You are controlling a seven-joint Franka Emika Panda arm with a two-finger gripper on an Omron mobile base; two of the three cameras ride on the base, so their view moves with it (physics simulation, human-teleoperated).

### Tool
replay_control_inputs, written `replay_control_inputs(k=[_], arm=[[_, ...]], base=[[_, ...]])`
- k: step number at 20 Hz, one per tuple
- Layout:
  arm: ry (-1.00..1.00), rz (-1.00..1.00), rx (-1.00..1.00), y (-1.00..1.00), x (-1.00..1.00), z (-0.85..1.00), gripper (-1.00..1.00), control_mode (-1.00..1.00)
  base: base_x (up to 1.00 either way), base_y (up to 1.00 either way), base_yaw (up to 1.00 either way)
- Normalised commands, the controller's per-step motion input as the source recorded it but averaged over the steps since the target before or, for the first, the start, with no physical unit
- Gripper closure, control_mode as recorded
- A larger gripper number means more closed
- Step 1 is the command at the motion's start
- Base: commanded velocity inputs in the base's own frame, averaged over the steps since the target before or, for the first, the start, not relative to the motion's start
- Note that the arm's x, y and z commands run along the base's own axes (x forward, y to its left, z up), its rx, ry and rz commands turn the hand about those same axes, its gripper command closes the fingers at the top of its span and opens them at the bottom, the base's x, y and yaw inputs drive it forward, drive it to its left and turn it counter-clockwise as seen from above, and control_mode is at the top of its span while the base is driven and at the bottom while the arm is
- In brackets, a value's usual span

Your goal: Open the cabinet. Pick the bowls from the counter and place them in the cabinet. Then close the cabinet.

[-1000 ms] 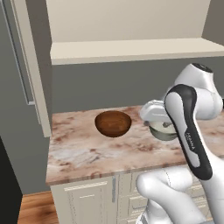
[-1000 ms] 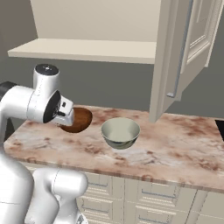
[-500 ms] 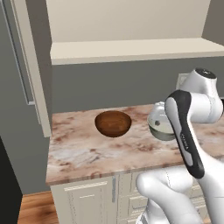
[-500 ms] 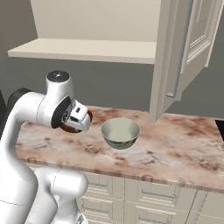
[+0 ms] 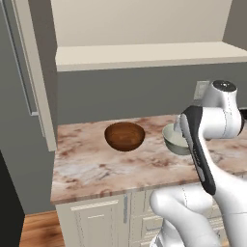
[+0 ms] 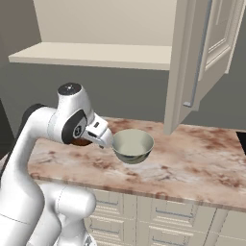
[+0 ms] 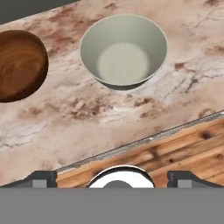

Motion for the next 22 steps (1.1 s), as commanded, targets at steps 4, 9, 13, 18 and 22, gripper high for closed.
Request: replay_control_inputs(k=[4,9,13,18,22], arm=[[0.00,-0.17,-0.08,-0.49,0.11,-0.06,-1.00,-1.00],[0.00,-0.12,-0.04,-0.53,0.09,-0.03,-1.00,-1.00],[0.00,-0.07,-0.02,-0.48,0.16,-0.10,-1.00,-1.00],[0.00,-0.06,-0.03,-0.35,0.19,-0.19,-1.00,-1.00],[0.00,-0.02,-0.01,-0.07,0.30,-0.31,-1.00,-1.00]], base=[[0.00,0.00,0.00],[0.00,0.00,0.00],[0.00,0.00,0.00],[0.00,0.00,0.00],[0.00,0.00,0.00]])
